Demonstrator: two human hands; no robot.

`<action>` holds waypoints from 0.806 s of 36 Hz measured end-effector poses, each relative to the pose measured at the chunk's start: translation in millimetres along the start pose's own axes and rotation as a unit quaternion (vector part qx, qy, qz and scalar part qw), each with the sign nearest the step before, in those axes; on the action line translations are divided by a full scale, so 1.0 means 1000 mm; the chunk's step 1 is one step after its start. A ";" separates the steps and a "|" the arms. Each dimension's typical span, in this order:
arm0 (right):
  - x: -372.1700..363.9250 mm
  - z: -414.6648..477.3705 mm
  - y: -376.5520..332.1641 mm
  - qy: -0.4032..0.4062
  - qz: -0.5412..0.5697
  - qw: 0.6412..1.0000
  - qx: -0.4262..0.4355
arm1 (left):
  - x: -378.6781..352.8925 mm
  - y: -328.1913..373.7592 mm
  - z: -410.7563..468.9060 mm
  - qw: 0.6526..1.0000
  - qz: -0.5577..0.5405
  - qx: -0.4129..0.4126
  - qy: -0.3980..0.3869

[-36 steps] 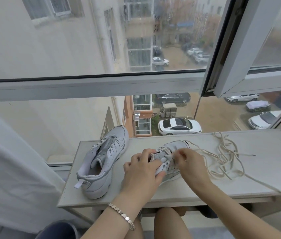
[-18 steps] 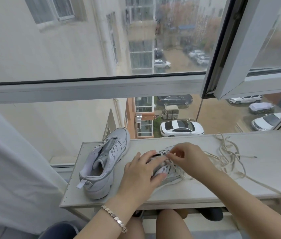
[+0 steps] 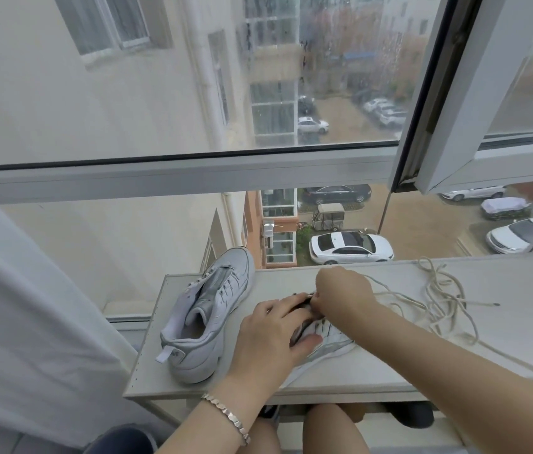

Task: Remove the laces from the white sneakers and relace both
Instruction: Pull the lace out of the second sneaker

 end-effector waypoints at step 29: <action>0.057 0.018 0.062 0.028 0.040 0.993 0.105 | -0.003 0.003 0.002 0.999 -0.008 -0.038 -0.007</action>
Point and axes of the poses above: each hand's wrist, its own z-axis towards the middle knuckle, its own x-axis out of the back of the hand, y = z × x, the point moved 6 cm from there along z, towards the middle knuckle, and after that the axes turned 4 degrees about y, right-handed, at the moved point
